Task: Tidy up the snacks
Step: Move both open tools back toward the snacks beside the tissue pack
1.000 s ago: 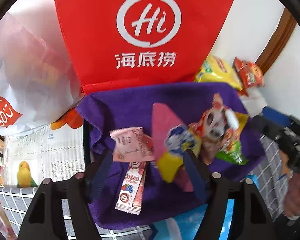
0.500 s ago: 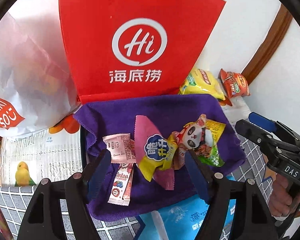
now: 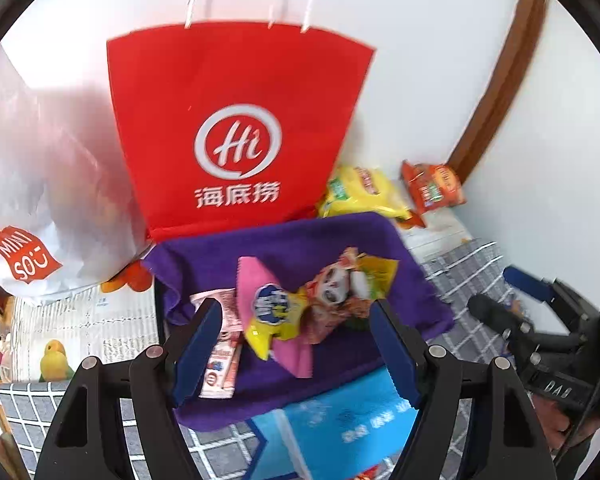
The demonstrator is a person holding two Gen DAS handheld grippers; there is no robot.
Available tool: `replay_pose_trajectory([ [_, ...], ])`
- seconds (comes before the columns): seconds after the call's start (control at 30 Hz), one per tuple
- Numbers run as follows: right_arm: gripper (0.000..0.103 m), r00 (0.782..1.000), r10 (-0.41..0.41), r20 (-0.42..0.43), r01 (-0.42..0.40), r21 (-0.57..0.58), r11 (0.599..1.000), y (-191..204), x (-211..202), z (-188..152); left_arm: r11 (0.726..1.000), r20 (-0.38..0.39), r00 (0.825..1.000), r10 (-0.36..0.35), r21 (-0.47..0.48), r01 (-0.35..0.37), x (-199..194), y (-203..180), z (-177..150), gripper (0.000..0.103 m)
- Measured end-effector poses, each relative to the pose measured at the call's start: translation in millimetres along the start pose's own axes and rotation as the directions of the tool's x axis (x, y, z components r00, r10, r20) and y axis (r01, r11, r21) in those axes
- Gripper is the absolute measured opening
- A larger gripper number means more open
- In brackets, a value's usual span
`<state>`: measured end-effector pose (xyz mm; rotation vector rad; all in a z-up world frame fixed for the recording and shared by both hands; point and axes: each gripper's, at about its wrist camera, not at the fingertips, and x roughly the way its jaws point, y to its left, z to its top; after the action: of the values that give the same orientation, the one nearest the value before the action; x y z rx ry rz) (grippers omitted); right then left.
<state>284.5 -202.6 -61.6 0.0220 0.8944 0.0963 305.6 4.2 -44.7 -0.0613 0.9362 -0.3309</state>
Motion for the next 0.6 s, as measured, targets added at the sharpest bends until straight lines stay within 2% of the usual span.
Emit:
replay_pose_trajectory([
  [0.1, 0.083, 1.0, 0.0, 0.012, 0.0, 0.014, 1.0, -3.2, -16.8, -8.6, 1.0, 0.035, 0.999, -0.029, 0.007, 0.029, -15.5, -7.4, -0.4, 0.074],
  [0.23, 0.083, 0.999, -0.027, 0.042, 0.025, 0.028, 0.999, -4.0, -39.4, -21.8, 1.0, 0.067, 0.998, -0.013, -0.023, 0.014, -34.1, -11.6, -8.9, 0.074],
  [0.37, 0.083, 0.999, 0.033, 0.043, -0.033, 0.002, 0.999, -1.0, -54.4, -36.7, 0.995, 0.086, 0.996, -0.03, -0.087, 0.037, -49.6, -7.6, -27.6, 0.074],
  [0.6, 0.086, 0.994, 0.111, 0.011, -0.111, 0.009, 0.994, 9.8, -64.9, -62.5, 0.998, 0.064, 0.997, 0.053, -0.037, -0.05, -68.4, -11.7, -61.3, 0.074],
])
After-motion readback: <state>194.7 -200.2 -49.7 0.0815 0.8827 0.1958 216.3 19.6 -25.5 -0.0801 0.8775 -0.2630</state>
